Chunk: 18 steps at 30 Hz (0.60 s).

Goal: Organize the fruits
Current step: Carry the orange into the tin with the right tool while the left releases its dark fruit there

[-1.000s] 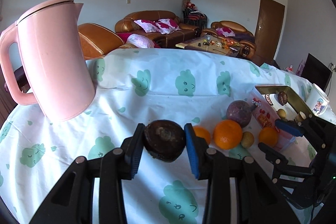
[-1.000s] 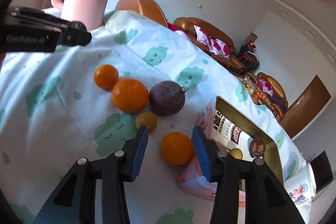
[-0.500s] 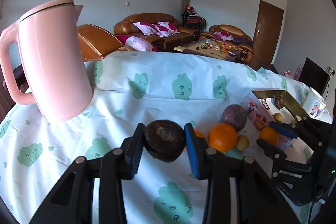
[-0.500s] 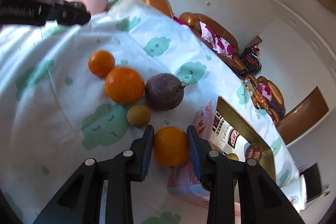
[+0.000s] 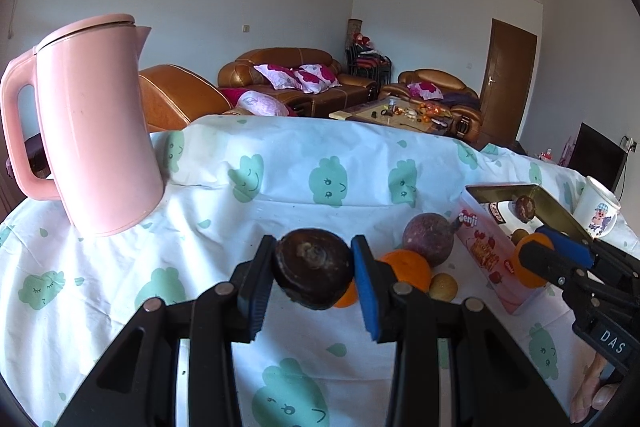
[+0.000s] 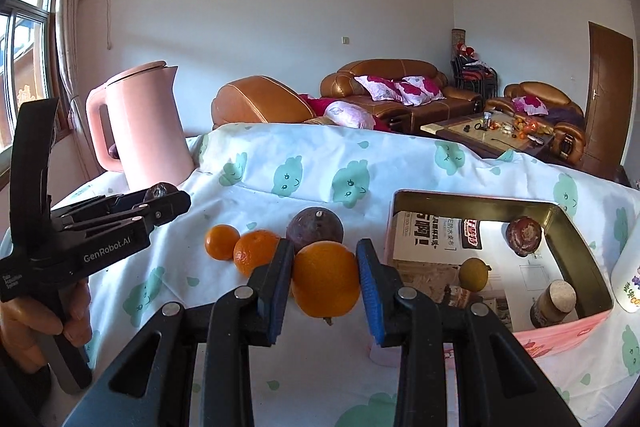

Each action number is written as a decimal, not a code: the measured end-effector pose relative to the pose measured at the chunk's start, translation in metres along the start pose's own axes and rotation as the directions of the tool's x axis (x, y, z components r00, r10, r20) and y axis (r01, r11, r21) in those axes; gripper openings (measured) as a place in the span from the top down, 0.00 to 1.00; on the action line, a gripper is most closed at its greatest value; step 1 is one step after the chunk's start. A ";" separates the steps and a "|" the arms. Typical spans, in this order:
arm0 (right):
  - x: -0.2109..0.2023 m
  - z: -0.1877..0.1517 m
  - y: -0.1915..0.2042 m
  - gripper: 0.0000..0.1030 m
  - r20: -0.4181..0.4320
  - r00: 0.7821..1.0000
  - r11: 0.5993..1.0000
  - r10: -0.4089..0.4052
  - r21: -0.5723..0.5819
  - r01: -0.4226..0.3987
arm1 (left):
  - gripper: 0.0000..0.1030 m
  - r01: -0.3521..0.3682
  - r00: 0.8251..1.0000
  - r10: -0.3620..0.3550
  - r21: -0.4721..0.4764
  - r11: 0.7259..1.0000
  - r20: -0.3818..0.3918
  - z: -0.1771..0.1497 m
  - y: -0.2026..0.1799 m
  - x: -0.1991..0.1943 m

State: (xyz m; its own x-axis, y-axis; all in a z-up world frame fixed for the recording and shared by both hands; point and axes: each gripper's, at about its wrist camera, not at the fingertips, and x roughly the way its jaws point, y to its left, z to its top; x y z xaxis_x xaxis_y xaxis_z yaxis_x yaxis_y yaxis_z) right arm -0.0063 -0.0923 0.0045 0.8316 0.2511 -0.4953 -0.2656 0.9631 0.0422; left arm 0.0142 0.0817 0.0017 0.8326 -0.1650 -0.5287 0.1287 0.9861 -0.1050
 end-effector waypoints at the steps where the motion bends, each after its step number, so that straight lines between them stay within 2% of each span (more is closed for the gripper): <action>1: -0.002 0.001 0.000 0.67 0.008 1.000 1.000 0.002 0.003 -0.002 | 0.61 0.007 1.000 -0.007 0.003 1.000 -0.006 0.000 -0.002 0.001; 4: -0.011 0.005 -0.002 0.67 0.043 0.999 1.000 0.006 0.008 -0.007 | 0.61 -0.005 1.000 0.005 0.013 1.000 0.017 -0.001 -0.008 -0.003; 10: -0.022 0.010 -0.016 0.67 0.085 0.994 0.998 -0.067 0.013 0.066 | 0.61 -0.012 1.000 0.012 -0.002 1.000 0.003 -0.003 -0.018 0.000; 18: -0.027 0.015 -0.040 0.67 0.113 0.979 0.985 -0.170 0.016 0.169 | 0.61 0.001 0.999 -0.002 0.036 0.999 0.037 0.001 -0.057 0.001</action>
State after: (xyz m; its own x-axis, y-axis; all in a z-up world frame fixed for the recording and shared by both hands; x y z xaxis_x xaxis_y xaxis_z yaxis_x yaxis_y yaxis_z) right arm -0.0107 -0.1363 0.0291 0.9144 0.0932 -0.3940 -0.1134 0.9932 -0.0282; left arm 0.0080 0.0256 0.0081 0.8516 -0.1665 -0.4971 0.1488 0.9860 -0.0753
